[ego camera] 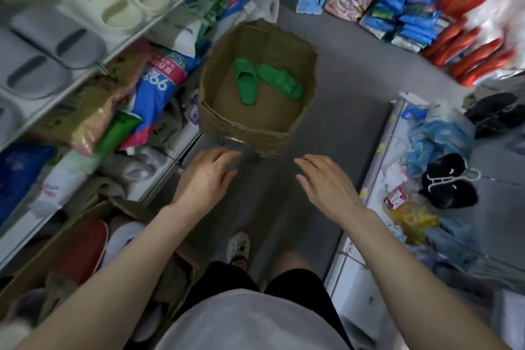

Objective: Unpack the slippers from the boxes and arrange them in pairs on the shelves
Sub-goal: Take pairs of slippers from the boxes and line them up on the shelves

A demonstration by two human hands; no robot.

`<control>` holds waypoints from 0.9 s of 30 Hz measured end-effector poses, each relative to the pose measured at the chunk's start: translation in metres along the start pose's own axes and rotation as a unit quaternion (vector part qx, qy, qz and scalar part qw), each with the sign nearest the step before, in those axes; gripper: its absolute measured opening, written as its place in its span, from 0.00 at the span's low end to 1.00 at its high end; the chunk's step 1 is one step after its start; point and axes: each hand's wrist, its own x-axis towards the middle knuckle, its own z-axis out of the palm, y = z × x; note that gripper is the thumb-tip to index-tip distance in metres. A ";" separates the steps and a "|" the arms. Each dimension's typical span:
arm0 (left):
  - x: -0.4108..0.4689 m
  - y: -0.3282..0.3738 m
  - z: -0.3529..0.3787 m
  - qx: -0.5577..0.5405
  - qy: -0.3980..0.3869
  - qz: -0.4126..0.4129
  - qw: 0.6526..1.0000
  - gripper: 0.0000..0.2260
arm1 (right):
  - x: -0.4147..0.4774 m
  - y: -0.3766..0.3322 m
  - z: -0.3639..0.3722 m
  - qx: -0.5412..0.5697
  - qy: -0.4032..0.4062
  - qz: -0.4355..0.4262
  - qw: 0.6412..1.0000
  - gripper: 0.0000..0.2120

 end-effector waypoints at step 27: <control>0.476 -0.112 0.272 -0.204 -0.020 -0.427 0.881 0.26 | 0.529 0.306 0.208 -0.025 -0.320 0.017 0.947 0.32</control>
